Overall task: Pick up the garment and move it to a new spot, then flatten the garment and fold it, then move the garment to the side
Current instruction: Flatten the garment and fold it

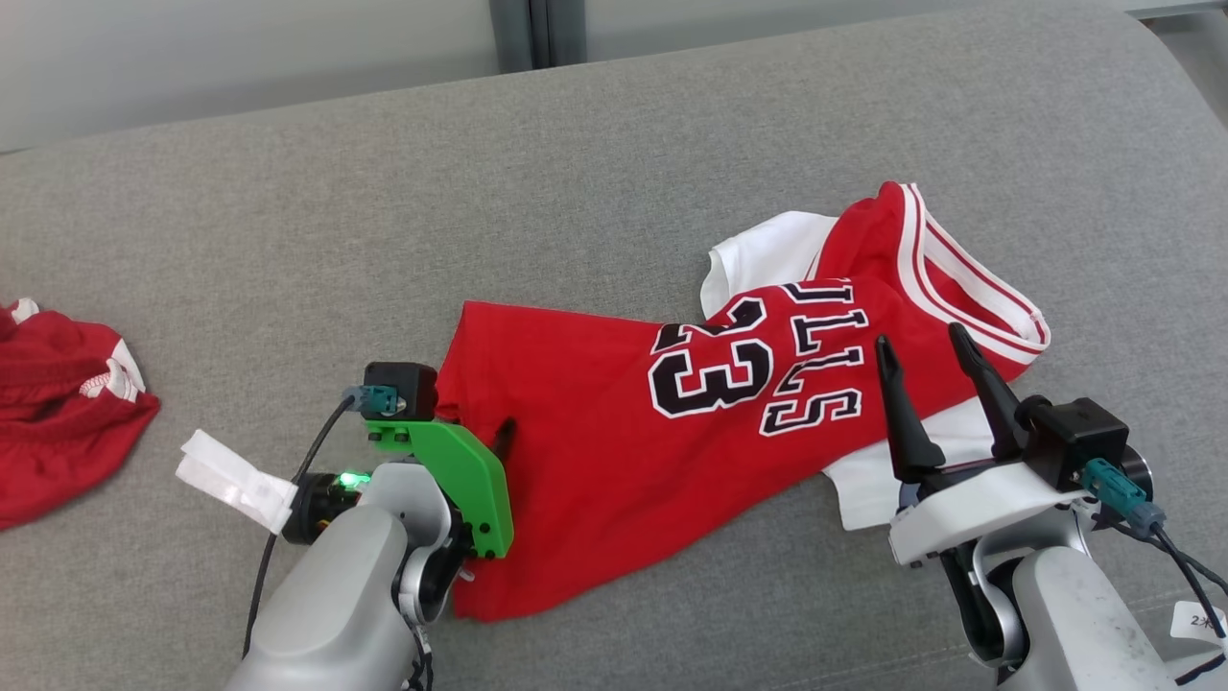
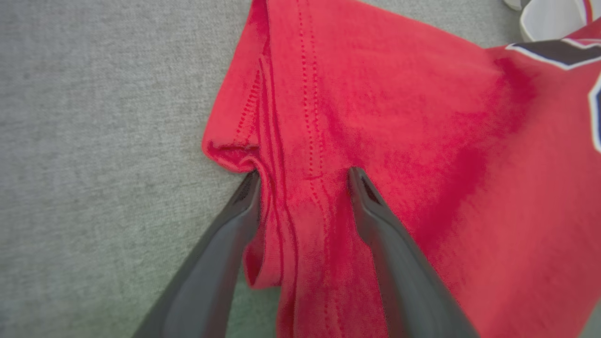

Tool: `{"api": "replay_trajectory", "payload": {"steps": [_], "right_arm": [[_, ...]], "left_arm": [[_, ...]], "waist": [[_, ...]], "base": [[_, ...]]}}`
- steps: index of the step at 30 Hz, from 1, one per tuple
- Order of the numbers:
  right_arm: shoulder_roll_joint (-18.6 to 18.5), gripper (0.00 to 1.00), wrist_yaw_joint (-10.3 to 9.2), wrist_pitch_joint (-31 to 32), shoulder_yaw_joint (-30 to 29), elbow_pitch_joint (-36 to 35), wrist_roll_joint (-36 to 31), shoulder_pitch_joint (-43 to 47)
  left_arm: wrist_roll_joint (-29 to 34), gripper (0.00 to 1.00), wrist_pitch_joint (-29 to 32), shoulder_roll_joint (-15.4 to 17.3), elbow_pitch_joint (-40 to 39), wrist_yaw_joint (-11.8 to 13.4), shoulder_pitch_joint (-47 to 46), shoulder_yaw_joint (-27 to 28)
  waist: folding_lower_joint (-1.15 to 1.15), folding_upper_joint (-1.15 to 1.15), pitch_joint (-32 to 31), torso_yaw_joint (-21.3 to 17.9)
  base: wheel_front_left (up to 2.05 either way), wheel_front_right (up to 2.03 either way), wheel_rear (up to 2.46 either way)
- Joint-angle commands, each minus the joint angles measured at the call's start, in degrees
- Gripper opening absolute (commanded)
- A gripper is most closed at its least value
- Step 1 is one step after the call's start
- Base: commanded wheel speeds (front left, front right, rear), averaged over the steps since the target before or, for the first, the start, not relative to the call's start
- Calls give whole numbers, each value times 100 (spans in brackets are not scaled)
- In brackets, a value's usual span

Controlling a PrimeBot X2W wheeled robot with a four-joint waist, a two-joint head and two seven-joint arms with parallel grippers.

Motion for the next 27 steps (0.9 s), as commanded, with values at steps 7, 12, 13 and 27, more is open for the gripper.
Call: {"api": "replay_trajectory", "payload": {"steps": [7,12,13,27], "right_arm": [[-15,100,-8,-48,60,-35,48,-158],[-26,100,-8,-66,126,-66,50,-238],[-29,100,-8,-70,134,-66,49,-253],[-59,100,-8,-132,154,29,51,-415]], "left_arm": [[255,0,-781,63,437,-53,-426,17],[283,0,-1537,110,729,8,-923,271],[293,0,-1654,132,786,22,-1029,306],[136,36,-2369,493,1856,7,-2044,759]], "waist": [[0,0,197,-26],[0,0,375,-112],[0,0,407,-132],[0,0,613,-367]], "base": [[0,0,0],[0,0,0],[0,0,0],[0,0,0]]}}
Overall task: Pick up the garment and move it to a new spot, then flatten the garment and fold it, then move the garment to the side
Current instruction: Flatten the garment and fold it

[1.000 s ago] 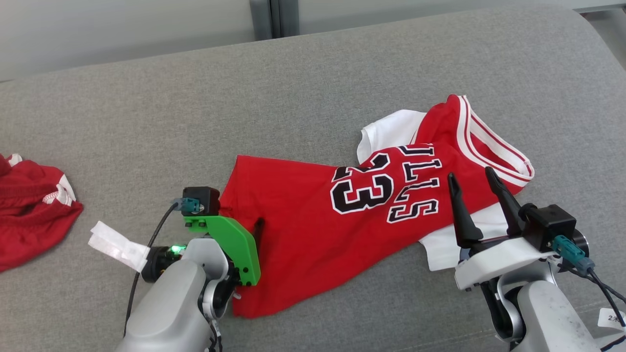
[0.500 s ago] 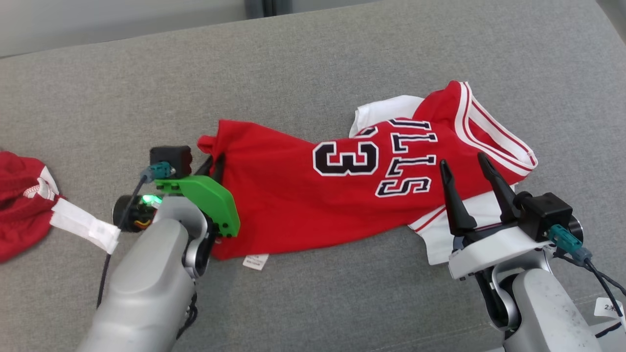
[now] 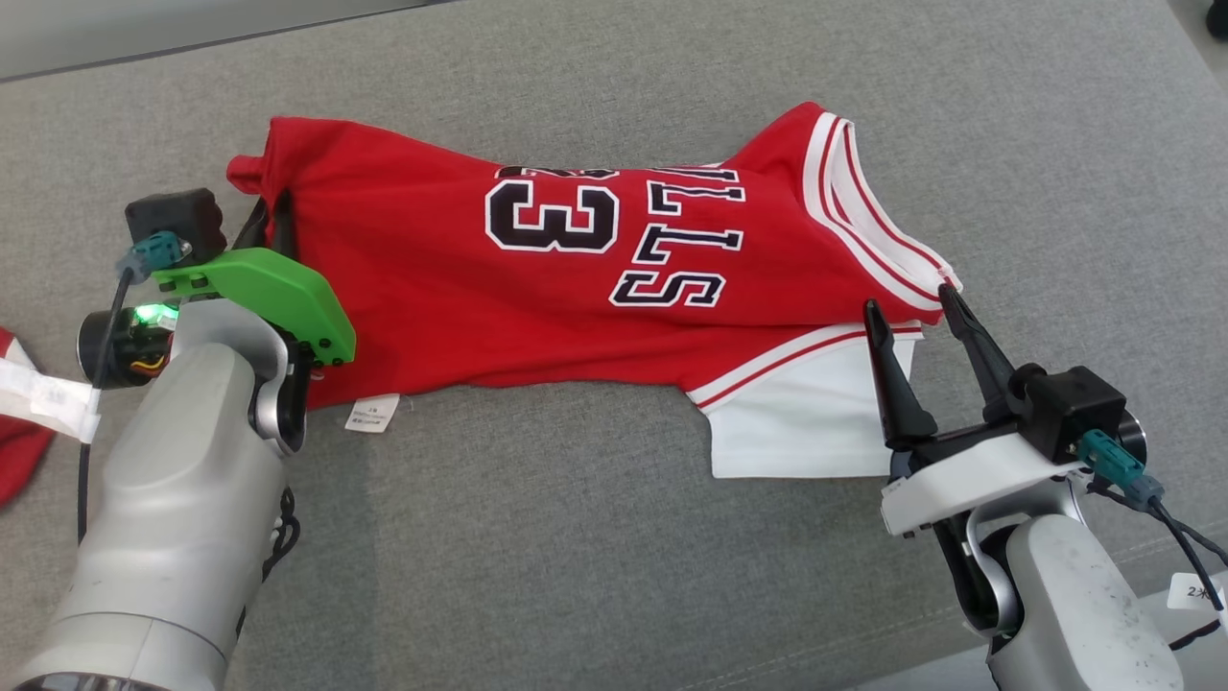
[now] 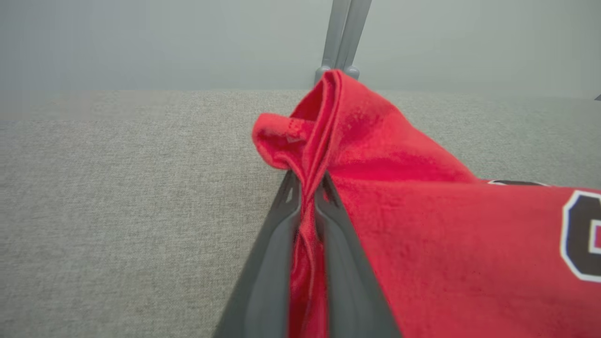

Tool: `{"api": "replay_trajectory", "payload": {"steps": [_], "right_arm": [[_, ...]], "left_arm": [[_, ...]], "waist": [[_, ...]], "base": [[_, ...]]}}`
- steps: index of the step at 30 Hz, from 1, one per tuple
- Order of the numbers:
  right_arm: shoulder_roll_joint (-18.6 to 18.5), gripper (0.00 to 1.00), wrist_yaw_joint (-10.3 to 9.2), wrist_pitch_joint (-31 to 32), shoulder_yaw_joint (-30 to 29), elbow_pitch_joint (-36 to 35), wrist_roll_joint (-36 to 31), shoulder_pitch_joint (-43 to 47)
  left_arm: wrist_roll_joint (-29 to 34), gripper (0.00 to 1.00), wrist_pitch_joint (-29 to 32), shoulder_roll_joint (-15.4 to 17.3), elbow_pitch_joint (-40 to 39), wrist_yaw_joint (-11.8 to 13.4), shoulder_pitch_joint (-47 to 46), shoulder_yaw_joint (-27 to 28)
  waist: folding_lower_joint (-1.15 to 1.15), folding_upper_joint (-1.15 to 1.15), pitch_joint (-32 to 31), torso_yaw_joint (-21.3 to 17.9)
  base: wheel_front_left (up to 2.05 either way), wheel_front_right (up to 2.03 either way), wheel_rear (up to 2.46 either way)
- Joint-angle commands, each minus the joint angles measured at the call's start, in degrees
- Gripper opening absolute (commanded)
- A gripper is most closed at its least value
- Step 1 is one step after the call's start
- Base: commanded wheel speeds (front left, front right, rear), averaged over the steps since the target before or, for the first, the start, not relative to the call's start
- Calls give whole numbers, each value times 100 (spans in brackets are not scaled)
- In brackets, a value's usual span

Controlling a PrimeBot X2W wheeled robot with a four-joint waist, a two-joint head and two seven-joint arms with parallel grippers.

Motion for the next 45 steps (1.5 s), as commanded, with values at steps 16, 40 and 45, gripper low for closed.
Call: {"api": "replay_trajectory", "payload": {"steps": [16,40,45], "right_arm": [[-29,100,-8,69,-136,8,-31,123],[107,100,-8,342,-574,155,-61,757],[133,100,-8,356,-619,134,-82,832]], "left_arm": [[522,100,-466,-125,-1745,-346,1021,879],[1767,100,-463,-680,-4520,-779,4510,2185],[1843,100,-463,-752,-4625,-821,4698,2273]], "waist": [[0,0,-545,686],[0,0,-1392,1057],[0,0,-1449,1093]], "base": [[0,0,0],[0,0,0],[0,0,0]]}}
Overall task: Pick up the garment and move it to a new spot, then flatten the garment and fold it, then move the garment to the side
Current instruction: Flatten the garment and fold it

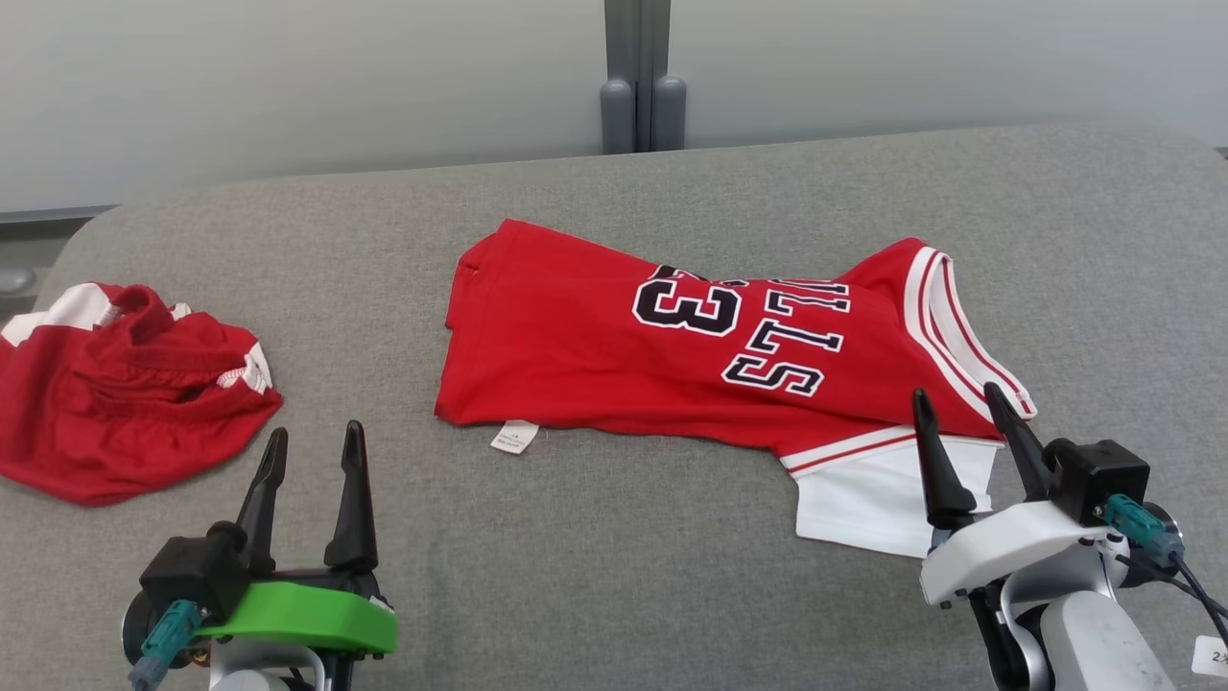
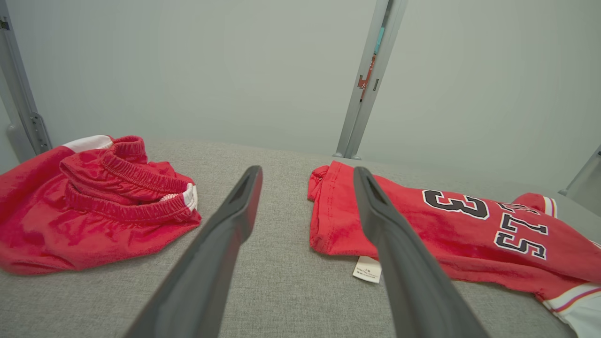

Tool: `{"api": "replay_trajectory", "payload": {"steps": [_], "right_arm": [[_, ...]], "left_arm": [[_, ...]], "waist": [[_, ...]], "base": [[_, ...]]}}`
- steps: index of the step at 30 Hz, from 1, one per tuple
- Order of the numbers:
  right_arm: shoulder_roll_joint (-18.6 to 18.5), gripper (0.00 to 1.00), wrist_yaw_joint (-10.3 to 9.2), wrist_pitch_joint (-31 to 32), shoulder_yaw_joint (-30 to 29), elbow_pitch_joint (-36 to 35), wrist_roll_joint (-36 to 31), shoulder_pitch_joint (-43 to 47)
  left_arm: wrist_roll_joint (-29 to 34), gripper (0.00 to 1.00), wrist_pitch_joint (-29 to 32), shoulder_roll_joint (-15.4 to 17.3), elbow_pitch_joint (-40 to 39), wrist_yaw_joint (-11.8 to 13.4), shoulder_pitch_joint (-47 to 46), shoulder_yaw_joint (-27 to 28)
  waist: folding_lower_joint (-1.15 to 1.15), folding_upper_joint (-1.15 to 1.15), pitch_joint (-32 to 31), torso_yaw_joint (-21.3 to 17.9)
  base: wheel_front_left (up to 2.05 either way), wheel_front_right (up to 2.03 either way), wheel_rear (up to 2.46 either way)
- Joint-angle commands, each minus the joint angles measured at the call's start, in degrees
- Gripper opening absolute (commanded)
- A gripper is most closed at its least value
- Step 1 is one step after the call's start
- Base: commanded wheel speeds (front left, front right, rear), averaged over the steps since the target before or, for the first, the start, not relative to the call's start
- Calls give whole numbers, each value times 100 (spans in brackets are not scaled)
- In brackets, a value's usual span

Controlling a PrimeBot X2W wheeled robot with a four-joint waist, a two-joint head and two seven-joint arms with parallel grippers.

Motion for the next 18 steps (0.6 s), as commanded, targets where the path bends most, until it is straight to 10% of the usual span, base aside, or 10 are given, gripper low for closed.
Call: {"api": "replay_trajectory", "payload": {"steps": [1,18], "right_arm": [[6,100,-8,-6,0,-28,-8,80],[-26,100,-8,82,128,-169,-13,163]], "left_arm": [[28,100,-1,-17,-23,-21,95,53],[68,100,-2,-93,123,-64,173,336]], "waist": [[0,0,-23,11],[0,0,-141,-18]], "base": [[0,0,0],[0,0,0]]}}
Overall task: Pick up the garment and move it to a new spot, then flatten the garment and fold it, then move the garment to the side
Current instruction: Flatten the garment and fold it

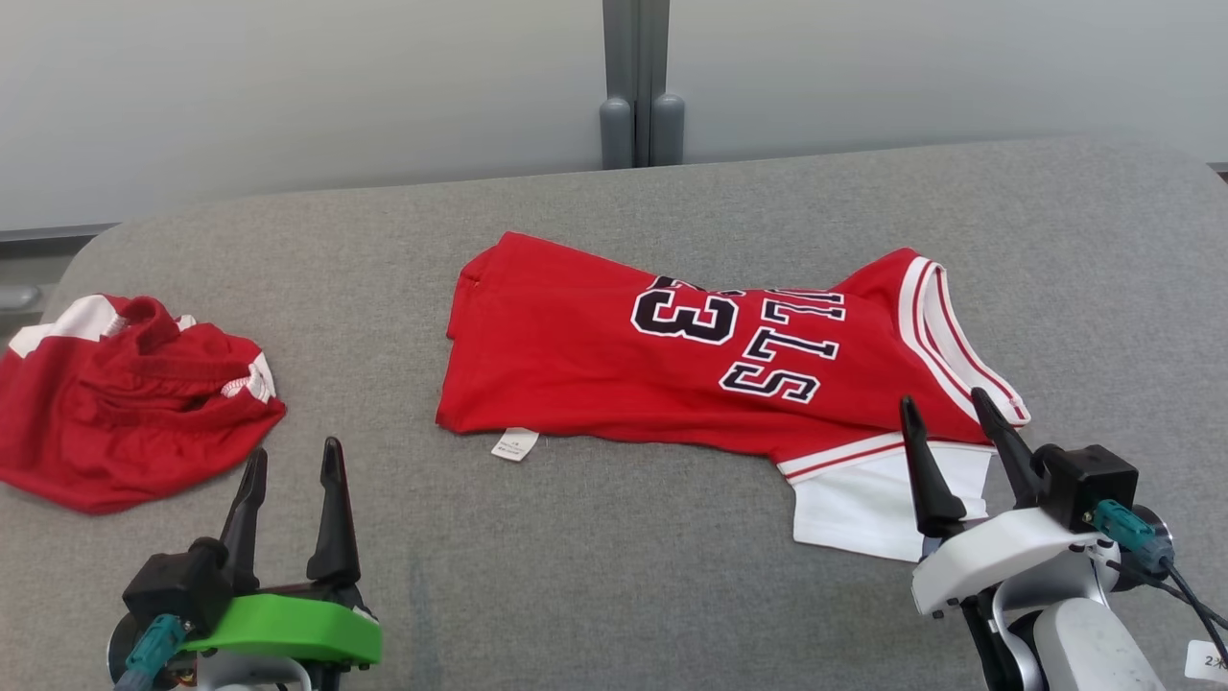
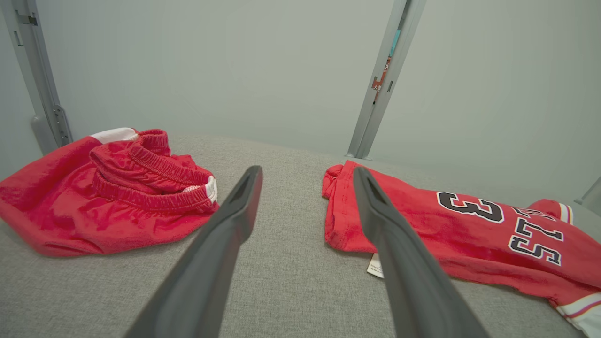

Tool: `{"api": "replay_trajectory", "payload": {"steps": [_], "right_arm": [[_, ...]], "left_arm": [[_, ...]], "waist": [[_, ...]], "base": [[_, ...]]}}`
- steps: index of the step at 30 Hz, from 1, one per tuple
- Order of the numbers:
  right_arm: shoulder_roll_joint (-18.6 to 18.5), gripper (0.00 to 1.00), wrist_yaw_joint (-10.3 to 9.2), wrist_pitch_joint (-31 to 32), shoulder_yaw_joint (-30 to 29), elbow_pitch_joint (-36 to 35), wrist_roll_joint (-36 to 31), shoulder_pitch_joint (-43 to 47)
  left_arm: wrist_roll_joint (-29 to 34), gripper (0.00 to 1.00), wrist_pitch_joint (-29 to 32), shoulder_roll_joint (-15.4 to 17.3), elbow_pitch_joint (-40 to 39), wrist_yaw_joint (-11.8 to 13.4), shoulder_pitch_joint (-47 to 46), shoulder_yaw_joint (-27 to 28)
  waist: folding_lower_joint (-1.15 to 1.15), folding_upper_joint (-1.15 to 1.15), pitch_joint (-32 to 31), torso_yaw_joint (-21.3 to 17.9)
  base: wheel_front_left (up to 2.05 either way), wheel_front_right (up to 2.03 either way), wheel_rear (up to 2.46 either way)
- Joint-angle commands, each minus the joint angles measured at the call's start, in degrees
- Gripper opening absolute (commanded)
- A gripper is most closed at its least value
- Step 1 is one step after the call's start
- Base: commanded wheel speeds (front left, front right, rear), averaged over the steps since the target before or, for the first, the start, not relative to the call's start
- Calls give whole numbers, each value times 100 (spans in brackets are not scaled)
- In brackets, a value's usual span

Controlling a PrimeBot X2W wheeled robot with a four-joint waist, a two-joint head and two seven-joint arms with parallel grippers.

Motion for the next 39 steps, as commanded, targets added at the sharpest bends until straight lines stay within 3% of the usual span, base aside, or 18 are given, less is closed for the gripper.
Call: {"api": "replay_trajectory", "payload": {"steps": [1,4,7,11,15,25,39], "right_arm": [[-22,100,-8,36,25,-7,13,76],[-29,100,-8,284,-5,58,76,139],[-12,100,-8,912,-137,122,106,218],[22,100,-8,1731,-333,34,105,357],[83,100,-8,2165,-474,-136,25,442],[135,100,-9,2304,-477,-40,-35,214],[144,100,-7,2335,-482,438,32,-81]], "left_arm": [[-3,100,-2,1,18,-17,78,13],[6,100,-2,-5,147,-23,53,-60],[46,100,13,22,456,-30,-198,-225],[7,100,253,92,1036,-31,-641,-431],[-21,100,548,83,1664,-36,-1136,-622],[1,100,346,30,2919,120,-1982,-864],[-104,100,101,6,3786,417,-2790,-897]], "waist": [[0,0,4,-8],[0,0,15,-17],[0,0,50,-23],[0,0,154,-89],[0,0,307,-201],[0,0,757,-498],[0,0,1112,-591]], "base": [[0,0,0],[0,0,0],[0,0,0],[0,0,0],[0,0,0],[0,0,0],[0,0,0]]}}
